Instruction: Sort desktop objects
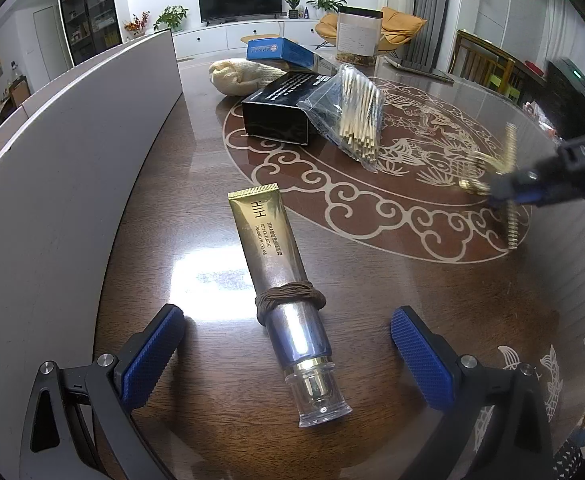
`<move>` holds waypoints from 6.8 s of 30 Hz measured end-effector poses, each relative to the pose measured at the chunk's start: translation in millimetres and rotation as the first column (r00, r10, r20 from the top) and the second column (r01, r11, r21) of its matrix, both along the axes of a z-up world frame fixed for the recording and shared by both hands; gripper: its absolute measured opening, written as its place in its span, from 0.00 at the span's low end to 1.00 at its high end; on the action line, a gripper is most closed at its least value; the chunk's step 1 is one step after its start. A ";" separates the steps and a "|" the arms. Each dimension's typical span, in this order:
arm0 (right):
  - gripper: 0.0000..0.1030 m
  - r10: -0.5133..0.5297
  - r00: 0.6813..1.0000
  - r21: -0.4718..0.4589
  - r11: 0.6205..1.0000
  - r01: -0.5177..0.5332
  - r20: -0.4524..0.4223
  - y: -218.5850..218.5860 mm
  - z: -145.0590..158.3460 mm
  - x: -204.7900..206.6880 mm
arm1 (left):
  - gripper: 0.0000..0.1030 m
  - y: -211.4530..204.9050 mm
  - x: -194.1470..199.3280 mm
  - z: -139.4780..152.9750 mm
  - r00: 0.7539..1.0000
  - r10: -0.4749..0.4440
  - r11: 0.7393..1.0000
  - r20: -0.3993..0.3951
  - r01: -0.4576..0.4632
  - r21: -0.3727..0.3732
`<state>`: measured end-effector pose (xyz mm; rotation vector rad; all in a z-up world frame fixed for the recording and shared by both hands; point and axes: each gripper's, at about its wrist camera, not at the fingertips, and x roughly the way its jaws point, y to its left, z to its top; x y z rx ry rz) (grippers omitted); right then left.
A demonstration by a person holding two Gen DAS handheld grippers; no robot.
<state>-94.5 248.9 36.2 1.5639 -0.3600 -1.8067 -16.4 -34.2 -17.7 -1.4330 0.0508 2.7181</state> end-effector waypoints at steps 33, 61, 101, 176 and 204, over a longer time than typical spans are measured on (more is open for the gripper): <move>1.00 0.056 0.839 0.415 0.886 0.209 -0.541 -21.7 -2.7 86.8 | 1.00 0.0 0.6 0.4 1.000 0.004 1.000 -0.002 -0.004 -0.002; 1.00 0.056 0.839 0.415 0.886 0.208 -0.541 -21.8 -2.0 87.2 | 1.00 -0.3 0.5 0.3 1.000 0.004 1.000 -0.002 -0.004 -0.002; 1.00 -0.007 0.863 0.267 0.950 0.164 -0.505 -3.5 7.3 84.6 | 0.28 -2.2 0.9 13.4 0.999 -0.017 0.999 0.042 0.015 0.039; 0.87 0.358 0.757 0.230 0.933 -0.276 -0.547 -381.3 118.1 91.8 | 0.84 -224.1 62.0 95.3 0.932 0.363 0.925 0.000 -0.360 0.124; 1.00 -0.082 0.840 0.366 0.874 0.320 -0.537 37.3 8.0 75.5 | 1.00 43.0 31.4 35.4 0.999 0.017 0.988 -0.040 -0.011 0.151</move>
